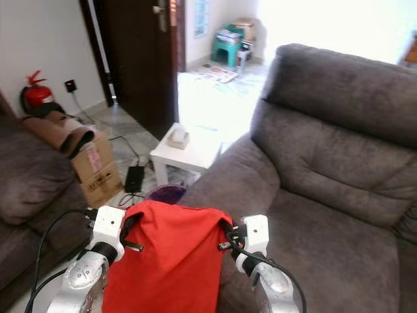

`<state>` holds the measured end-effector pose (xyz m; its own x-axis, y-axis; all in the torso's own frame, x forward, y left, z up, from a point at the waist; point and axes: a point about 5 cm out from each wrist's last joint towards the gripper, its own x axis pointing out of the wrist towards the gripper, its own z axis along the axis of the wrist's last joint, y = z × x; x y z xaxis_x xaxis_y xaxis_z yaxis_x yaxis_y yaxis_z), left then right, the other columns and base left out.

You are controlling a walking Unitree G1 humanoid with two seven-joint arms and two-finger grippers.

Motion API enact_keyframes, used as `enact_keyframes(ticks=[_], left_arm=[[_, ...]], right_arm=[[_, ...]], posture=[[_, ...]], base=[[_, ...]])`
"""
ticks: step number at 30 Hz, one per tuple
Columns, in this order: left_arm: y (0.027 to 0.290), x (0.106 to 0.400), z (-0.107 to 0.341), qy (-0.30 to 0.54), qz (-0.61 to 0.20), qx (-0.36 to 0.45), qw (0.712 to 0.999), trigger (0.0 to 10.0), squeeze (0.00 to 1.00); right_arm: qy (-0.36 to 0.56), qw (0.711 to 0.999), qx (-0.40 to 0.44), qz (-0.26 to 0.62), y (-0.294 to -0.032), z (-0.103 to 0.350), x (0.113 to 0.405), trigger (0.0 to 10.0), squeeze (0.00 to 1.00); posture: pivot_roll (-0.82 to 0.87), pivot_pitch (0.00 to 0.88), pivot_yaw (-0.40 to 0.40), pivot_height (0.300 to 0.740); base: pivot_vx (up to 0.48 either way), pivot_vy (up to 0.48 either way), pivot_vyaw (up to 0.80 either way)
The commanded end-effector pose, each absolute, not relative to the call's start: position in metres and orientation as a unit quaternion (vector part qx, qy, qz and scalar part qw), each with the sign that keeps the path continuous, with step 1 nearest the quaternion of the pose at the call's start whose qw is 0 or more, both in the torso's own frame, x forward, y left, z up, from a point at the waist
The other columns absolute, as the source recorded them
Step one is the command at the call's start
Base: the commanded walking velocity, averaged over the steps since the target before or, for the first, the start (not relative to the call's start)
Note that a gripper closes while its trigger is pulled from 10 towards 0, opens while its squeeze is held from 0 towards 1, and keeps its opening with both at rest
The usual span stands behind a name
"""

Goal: Move the pillow to the sofa from floor

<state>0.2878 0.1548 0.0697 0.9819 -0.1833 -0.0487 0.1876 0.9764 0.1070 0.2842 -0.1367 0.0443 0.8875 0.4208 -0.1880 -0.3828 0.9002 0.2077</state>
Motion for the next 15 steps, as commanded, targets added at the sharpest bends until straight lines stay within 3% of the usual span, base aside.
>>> enact_keyframes(ticks=[1,4,9,15], left_arm=[[0.144,0.288,0.077,0.004,-0.12,0.061,0.991,10.0,0.0],[0.144,0.285,0.074,0.01,-0.125,0.071,0.99,10.0,0.0],[0.148,0.285,0.077,0.007,-0.119,0.075,0.99,10.0,0.0],[0.15,0.285,0.078,0.006,-0.12,0.07,0.99,10.0,0.0]], right_arm=[[0.064,0.975,0.077,0.199,-0.141,0.065,0.295,10.0,0.0],[0.072,0.977,0.072,0.188,-0.143,0.062,0.295,10.0,0.0],[0.075,0.981,0.064,0.165,-0.15,0.062,0.298,10.0,0.0],[0.078,0.984,0.066,0.149,-0.153,0.06,0.299,10.0,0.0]], posture=[[0.13,0.008,-0.04,0.74],[0.13,0.002,-0.045,0.74],[0.13,0.0,-0.052,0.74],[0.13,0.0,-0.052,0.74]], base=[[0.0,0.0,-0.8],[0.0,0.0,-0.8],[0.0,-0.43,-0.8],[0.0,0.0,-0.8]])
